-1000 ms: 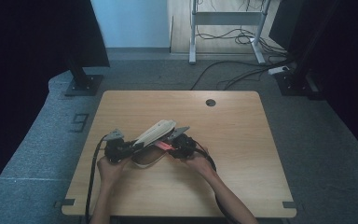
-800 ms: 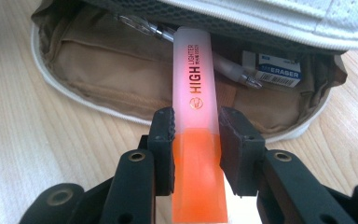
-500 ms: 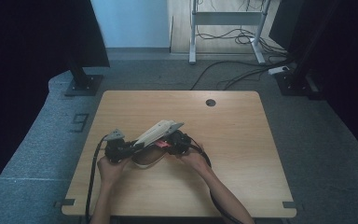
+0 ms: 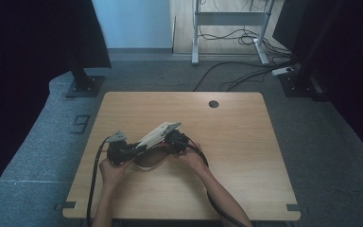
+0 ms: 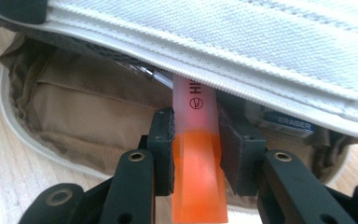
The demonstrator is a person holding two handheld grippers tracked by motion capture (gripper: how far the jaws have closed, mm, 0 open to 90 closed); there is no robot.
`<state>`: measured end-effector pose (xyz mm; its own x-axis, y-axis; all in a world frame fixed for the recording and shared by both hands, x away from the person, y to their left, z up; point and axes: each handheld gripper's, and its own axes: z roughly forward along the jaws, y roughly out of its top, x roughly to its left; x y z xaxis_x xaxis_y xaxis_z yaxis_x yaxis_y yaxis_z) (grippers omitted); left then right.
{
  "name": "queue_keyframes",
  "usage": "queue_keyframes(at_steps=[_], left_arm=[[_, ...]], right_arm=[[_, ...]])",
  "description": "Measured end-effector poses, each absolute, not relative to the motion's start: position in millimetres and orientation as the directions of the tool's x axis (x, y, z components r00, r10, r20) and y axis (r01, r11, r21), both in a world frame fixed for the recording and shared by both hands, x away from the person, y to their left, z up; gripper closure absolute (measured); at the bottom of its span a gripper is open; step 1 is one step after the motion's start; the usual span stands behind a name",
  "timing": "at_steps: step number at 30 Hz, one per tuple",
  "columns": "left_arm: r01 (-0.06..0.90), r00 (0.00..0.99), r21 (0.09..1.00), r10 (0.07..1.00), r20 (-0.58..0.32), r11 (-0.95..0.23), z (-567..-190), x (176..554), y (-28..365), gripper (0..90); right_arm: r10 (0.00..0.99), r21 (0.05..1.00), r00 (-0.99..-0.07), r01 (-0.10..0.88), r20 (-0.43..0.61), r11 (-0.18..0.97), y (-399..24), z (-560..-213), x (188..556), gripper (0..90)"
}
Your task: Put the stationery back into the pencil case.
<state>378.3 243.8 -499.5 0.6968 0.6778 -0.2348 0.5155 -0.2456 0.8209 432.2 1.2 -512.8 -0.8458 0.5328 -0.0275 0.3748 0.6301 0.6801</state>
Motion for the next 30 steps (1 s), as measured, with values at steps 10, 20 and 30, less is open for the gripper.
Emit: queue_keyframes(at_steps=[10, 20, 30], left_arm=[[0.518, 0.697, 0.821, 0.675, -0.241, -0.242, -500.1, 378.9, 244.0, 73.4], [0.52, 0.698, 0.82, 0.672, -0.245, -0.241, -500.4, 379.4, 244.9, 73.3], [0.521, 0.698, 0.819, 0.671, -0.248, -0.24, -500.8, 379.5, 245.3, 73.3]], right_arm=[[0.544, 0.694, -0.839, 0.386, -0.008, 0.607, -2.8, -514.5, 433.9, 53.3], [0.568, 0.708, -0.823, 0.404, 0.005, 0.579, -32.0, -509.0, 414.4, 50.3], [0.577, 0.682, -0.816, 0.428, 0.011, 0.593, -38.5, -519.5, 406.9, 52.2]])
